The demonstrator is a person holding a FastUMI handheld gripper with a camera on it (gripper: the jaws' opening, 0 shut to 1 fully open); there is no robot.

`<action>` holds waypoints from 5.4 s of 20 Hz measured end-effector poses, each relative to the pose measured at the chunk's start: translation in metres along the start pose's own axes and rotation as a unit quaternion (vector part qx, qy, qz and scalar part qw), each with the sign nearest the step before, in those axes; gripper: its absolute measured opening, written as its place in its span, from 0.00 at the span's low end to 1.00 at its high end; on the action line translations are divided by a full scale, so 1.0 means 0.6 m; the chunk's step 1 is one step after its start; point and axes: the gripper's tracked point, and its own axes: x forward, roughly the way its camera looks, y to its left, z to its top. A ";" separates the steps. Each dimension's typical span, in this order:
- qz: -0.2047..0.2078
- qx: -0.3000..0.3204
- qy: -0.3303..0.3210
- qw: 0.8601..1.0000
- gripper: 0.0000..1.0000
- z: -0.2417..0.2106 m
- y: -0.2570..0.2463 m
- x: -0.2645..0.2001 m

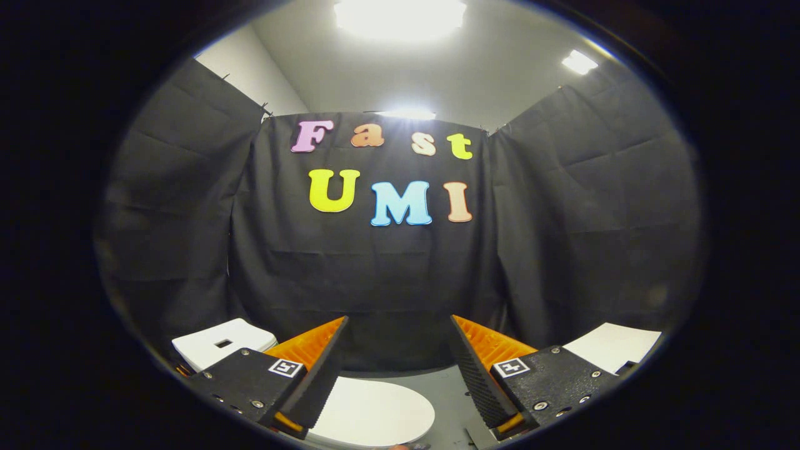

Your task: Open the toilet lid.

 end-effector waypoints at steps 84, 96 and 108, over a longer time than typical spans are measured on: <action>-0.105 0.574 0.274 0.764 0.13 -0.743 -0.100 -0.013; -0.109 0.438 0.308 0.838 0.00 -0.705 -0.094 -0.012; -0.090 0.327 0.255 0.905 0.00 -0.526 -0.056 -0.001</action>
